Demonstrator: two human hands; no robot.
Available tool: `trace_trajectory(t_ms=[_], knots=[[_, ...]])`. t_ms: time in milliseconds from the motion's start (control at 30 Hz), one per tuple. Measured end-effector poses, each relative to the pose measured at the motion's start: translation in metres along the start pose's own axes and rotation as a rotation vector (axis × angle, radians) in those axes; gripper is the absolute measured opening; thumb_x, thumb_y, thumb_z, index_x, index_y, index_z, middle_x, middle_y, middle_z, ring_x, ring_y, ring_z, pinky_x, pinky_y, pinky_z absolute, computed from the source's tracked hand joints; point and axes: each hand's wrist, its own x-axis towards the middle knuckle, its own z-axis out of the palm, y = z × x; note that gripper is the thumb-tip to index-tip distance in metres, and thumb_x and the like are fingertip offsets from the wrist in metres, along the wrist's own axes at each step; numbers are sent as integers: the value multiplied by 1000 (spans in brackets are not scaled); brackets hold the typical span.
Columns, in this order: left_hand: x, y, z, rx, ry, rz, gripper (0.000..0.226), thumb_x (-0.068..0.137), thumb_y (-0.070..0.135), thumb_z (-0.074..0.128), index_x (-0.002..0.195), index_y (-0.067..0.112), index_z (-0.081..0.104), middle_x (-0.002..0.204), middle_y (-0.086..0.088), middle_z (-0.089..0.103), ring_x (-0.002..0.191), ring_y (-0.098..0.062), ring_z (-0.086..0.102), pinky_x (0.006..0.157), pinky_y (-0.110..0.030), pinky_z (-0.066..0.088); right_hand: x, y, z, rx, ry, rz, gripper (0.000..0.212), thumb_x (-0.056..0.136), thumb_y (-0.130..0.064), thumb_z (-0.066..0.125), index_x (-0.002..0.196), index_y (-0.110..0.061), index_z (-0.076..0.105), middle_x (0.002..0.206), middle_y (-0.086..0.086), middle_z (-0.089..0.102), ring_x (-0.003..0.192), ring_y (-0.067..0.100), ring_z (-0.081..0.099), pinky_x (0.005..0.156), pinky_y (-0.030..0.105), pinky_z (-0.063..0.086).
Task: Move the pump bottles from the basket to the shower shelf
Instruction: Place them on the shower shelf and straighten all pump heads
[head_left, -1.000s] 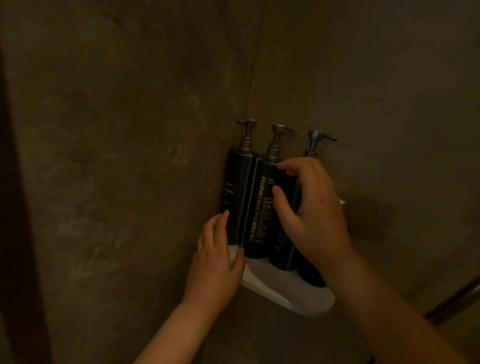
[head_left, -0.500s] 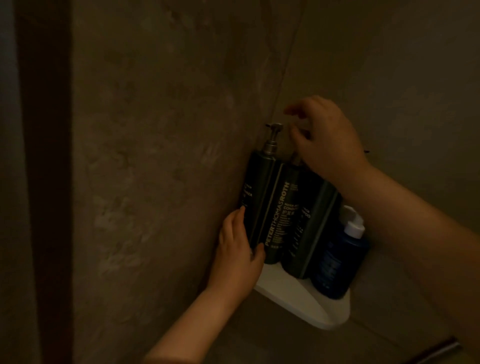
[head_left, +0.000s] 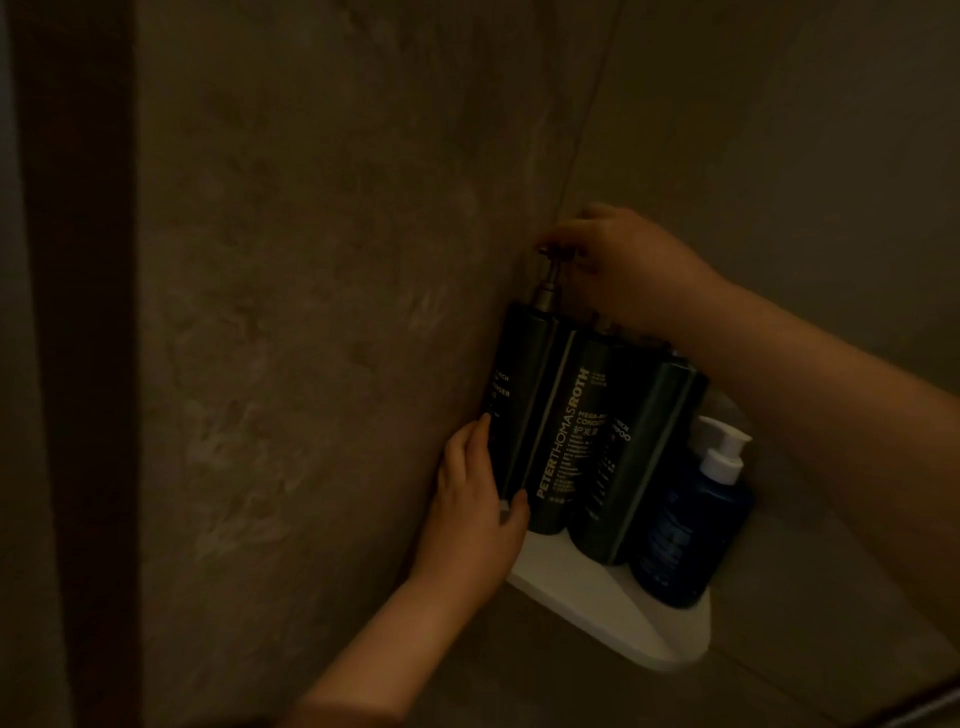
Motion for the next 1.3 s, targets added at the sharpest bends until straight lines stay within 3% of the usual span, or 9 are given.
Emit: trace_trajectory(t_ms=[300,633,867,1067,1300], knots=[[-2,0,1,-11,-2,-6,77,91,30,54,148,29,2,148,17,8,128,5,10,107,-19,12,-4,-2,-4,105,93,-54,29,88,-11,57,113,-22,67,108,8,61,99,24,59,83,38,48],[-4,2,-2,-31,8,-26,80,90,29,55,147,32,-2,148,19,5,132,1,11,108,-20,12,-14,3,-9,158,127,-166,26,91,-13,56,113,-21,65,108,4,61,97,17,59,80,31,47],[-6,5,-2,-11,25,-31,82,90,30,55,147,31,-4,145,23,4,125,8,7,105,-15,7,-17,6,-8,181,122,-199,25,91,-12,53,113,-21,63,107,2,58,94,15,57,78,26,44],[-10,10,-6,-41,58,-36,84,88,28,57,147,34,-2,148,19,7,135,-6,15,111,-31,24,-23,4,-9,233,137,-202,26,92,-9,52,113,-20,62,105,0,56,94,9,54,77,18,40],[-15,13,-9,-110,39,-66,83,89,31,56,147,36,-4,150,17,9,136,-4,18,111,-29,22,-36,5,-10,351,176,-226,28,88,-1,48,110,-14,61,106,-2,59,101,9,58,87,17,44]])
